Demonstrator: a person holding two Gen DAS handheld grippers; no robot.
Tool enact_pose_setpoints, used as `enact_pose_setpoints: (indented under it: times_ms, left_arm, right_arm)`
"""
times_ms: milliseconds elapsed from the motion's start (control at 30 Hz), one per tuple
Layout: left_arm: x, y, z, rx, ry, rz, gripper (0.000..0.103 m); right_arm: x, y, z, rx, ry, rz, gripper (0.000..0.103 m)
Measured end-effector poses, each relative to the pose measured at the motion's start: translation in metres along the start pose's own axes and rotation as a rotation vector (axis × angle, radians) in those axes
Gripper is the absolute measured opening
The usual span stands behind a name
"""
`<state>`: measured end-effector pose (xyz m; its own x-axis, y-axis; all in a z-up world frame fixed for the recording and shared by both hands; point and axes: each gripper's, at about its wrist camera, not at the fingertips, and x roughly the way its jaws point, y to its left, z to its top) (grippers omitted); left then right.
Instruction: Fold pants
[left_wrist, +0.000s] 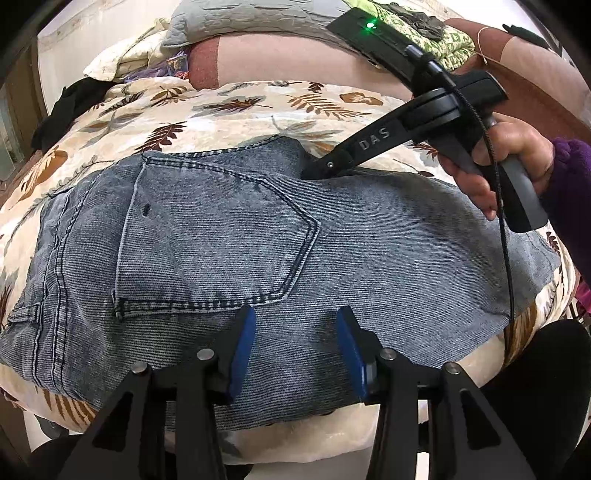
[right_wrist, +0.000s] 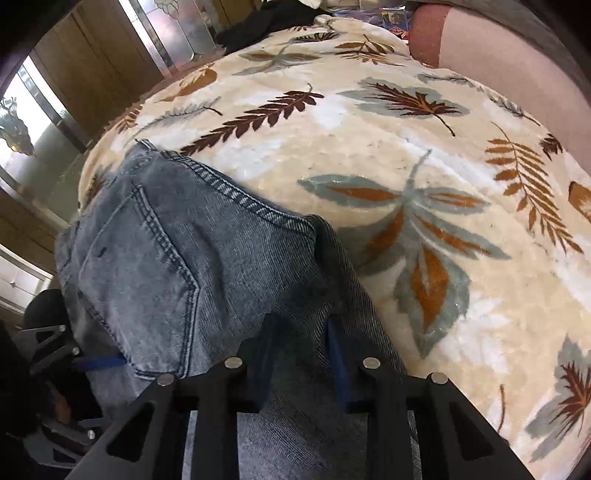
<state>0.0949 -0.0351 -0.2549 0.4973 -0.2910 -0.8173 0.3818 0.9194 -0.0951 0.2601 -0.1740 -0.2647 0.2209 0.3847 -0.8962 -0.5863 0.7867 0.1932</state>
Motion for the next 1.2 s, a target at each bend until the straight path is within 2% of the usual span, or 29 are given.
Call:
enact_pose_setpoints:
  times_ms: [100,200,333,533,633,700,833,933,1000,1100,1167,1200]
  left_arm:
    - [0.0,-0.001,0.0,0.003,-0.004,0.003,0.049]
    - [0.001,0.001,0.0,-0.005,-0.006,0.0,0.049]
    - [0.0,0.001,0.002,-0.013,-0.017,0.006,0.049]
    - [-0.003,0.006,0.006,-0.024,-0.061,0.059,0.049]
    - [0.004,0.002,0.004,0.002,-0.031,0.074,0.055]
    - [0.005,-0.004,0.004,0.031,-0.03,0.092,0.059]
    - [0.008,-0.009,0.003,0.051,-0.022,0.093,0.068]
    - [0.01,-0.014,0.002,0.077,-0.025,0.119,0.07]
    - [0.009,-0.015,0.001,0.076,-0.029,0.125,0.07]
    - [0.009,-0.016,-0.001,0.071,-0.035,0.138,0.071]
    - [0.011,-0.021,-0.003,0.085,-0.034,0.154,0.081]
    - [0.012,-0.025,-0.005,0.095,-0.036,0.168,0.082]
  right_arm:
    - [-0.004,0.0,0.0,0.002,-0.04,-0.026,0.005]
    - [-0.015,0.007,-0.001,-0.03,-0.082,-0.077,0.004]
    - [-0.027,0.017,0.002,-0.072,-0.122,-0.188,0.003]
    - [-0.016,0.008,0.009,-0.025,-0.117,-0.253,0.003]
    - [0.004,0.003,0.004,0.012,-0.095,-0.252,0.003]
    - [0.009,0.003,0.003,0.04,-0.116,-0.264,0.003]
    - [-0.019,-0.008,-0.006,0.197,-0.204,-0.171,0.005]
    - [-0.058,-0.009,-0.029,0.304,-0.31,-0.128,0.005]
    - [-0.081,-0.005,-0.053,0.342,-0.337,-0.147,0.007]
    - [-0.101,-0.003,-0.097,0.426,-0.34,-0.165,0.007]
    - [-0.105,-0.005,-0.13,0.499,-0.306,-0.193,0.007]
    - [-0.105,-0.004,-0.148,0.529,-0.286,-0.218,0.007]
